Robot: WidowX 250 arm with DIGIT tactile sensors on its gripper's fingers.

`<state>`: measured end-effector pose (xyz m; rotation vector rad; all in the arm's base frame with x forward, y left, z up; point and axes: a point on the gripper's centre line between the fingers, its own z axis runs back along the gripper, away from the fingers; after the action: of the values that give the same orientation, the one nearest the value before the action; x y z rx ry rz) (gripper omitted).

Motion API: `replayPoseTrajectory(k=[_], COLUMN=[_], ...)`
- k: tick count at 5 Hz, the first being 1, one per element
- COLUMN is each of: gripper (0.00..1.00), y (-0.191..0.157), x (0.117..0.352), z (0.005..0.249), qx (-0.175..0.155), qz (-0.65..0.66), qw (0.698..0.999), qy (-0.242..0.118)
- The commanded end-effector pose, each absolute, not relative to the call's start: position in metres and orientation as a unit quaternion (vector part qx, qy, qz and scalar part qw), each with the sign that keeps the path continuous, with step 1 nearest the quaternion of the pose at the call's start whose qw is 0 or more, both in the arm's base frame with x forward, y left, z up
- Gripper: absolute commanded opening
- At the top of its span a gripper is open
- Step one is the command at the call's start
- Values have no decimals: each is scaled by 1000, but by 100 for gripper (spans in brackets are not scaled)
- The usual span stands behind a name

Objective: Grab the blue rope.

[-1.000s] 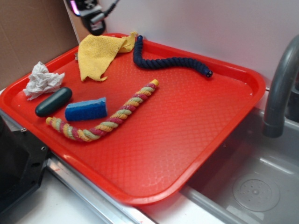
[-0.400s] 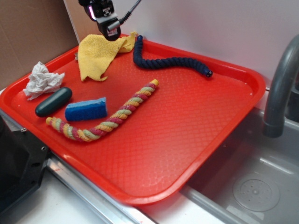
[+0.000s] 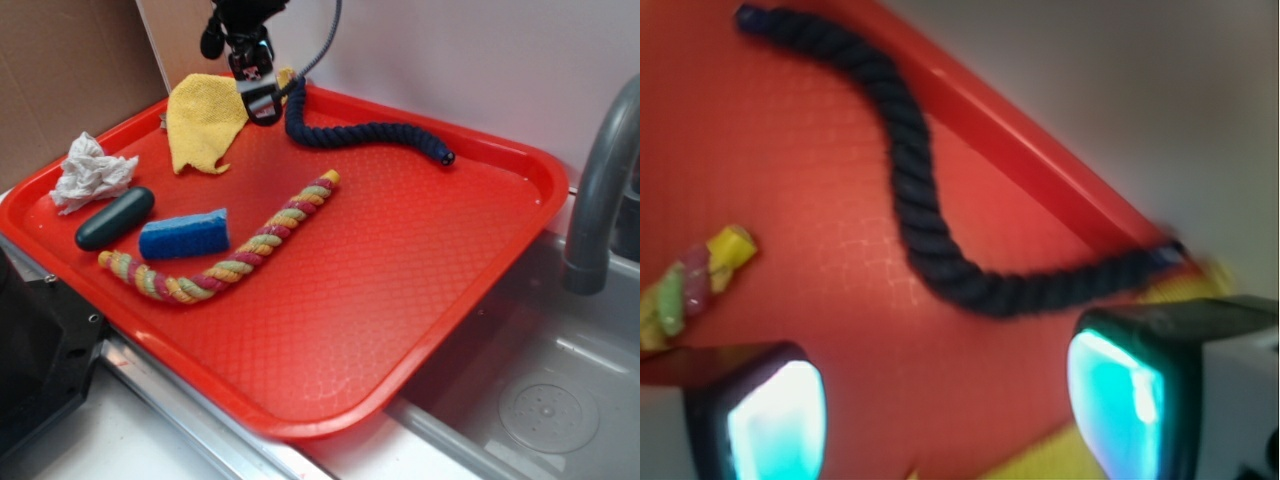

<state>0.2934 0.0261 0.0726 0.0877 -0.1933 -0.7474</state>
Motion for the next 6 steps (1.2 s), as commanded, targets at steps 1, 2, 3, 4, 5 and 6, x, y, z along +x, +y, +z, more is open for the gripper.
replayPoseTrajectory(k=[1,2,3,4,5,6], gripper=[100,100,100,0,0,0], y=[14,13,12,11,12,12], x=[319,325,326,322,312,301], z=[48,35,31,38,50,60], qx=[34,22,21,12,2,-4], qz=[-406,-410,-412,-398,-382,-364], qw=[909,909,908,914,919,925], qy=[-82,-72,-68,-82,-98,-109])
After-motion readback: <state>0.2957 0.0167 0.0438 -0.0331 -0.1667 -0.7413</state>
